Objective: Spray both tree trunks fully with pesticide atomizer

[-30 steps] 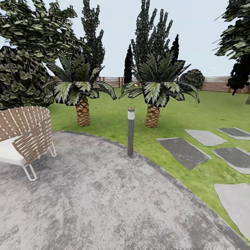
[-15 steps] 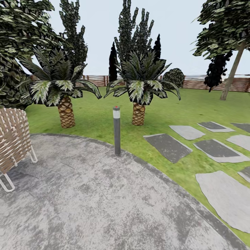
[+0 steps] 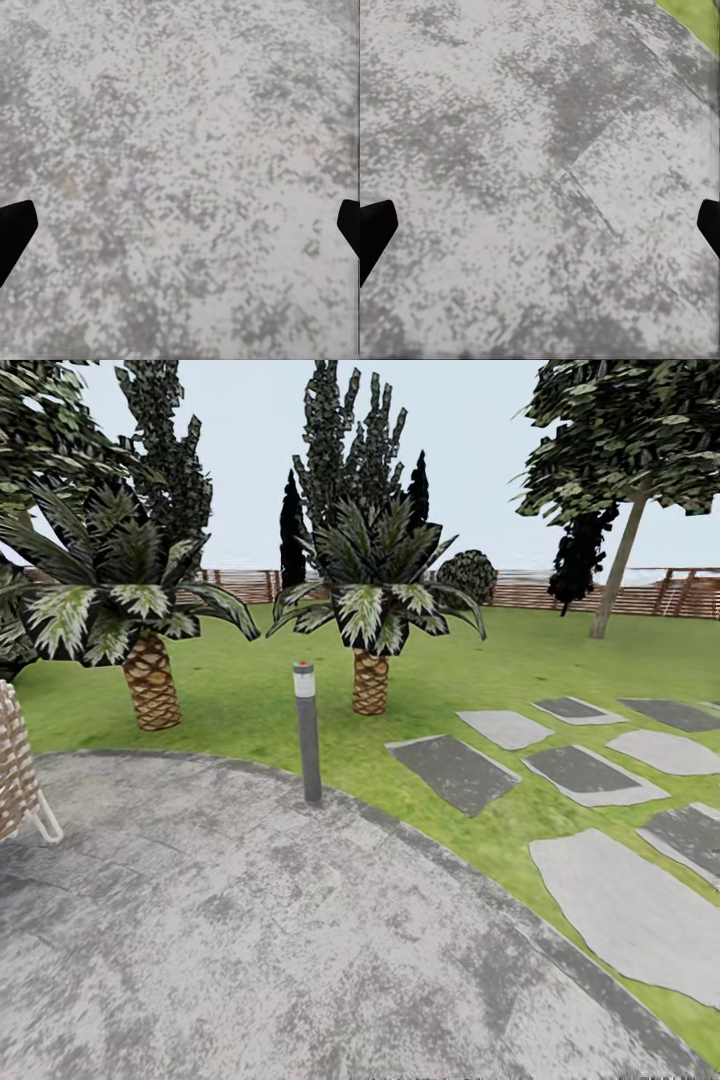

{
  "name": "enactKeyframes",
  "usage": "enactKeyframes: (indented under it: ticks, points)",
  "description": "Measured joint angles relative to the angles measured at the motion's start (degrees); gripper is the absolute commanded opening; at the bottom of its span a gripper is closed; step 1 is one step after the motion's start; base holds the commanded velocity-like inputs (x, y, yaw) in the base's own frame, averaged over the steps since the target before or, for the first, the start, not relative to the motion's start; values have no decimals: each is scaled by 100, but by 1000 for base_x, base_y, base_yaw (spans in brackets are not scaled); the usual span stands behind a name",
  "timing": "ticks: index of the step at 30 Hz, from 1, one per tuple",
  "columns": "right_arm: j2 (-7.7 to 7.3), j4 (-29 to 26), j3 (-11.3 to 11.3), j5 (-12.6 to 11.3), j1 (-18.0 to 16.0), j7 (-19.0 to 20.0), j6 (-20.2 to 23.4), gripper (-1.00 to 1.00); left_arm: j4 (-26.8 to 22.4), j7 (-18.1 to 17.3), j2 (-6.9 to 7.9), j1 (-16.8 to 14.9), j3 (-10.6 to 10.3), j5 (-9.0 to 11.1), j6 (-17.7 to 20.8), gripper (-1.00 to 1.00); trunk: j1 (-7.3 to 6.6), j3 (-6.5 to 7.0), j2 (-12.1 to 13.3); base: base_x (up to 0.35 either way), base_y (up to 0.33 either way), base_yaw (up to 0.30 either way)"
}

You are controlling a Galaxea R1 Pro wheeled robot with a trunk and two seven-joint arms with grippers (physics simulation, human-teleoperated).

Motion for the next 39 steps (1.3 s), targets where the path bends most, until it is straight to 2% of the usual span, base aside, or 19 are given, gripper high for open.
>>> enactKeyframes:
  ticks: [9, 16, 39]
  points:
    - [1, -1, 0, 0, 0, 0, 0, 100, -17, -6, 21, 5, 4, 151, -13, 100, 0, -67, 0, 34, 0, -190]
    - [24, 33, 14, 0, 0, -27, -9, 100, -17, 0, 66, -2, -1, 155, -10, 100, 0, -76, 0, 334, 0, -61]
    - [62, 61, -8, -22, 0, -26, -9, 100, -8, 0, 66, -2, 6, 149, -4, 100, 0, -76, 0, 339, 0, -293]
